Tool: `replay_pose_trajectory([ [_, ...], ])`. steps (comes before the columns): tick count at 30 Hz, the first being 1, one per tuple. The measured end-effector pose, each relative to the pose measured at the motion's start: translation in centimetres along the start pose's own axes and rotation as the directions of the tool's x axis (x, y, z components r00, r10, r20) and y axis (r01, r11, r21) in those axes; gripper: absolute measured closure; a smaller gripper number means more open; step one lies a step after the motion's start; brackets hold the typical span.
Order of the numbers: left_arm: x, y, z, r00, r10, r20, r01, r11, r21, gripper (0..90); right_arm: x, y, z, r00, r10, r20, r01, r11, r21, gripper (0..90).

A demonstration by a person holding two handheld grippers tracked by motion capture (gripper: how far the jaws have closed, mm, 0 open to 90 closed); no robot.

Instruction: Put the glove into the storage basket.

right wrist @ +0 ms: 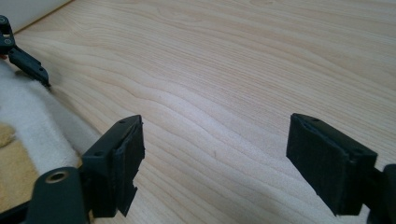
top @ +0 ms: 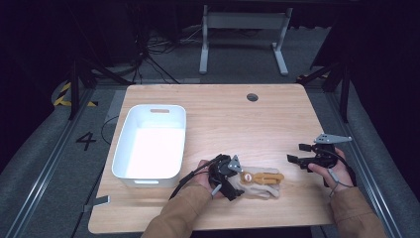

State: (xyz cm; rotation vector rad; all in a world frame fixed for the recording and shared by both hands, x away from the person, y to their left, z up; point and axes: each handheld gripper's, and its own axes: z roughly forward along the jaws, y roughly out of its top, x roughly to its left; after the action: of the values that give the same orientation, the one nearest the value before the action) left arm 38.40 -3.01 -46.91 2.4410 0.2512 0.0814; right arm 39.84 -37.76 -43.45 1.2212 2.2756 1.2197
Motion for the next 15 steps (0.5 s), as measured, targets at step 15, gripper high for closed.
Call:
replay_pose_trajectory([
  [15, -0.62, 0.93, -0.62, 0.9997, -0.020, -0.016, 0.020, 0.9996, 0.020, 32.7, 0.05, -0.12, -0.01, 0.9999, -0.012, 0.012, 0.012, 1.000, 0.001, 19.8],
])
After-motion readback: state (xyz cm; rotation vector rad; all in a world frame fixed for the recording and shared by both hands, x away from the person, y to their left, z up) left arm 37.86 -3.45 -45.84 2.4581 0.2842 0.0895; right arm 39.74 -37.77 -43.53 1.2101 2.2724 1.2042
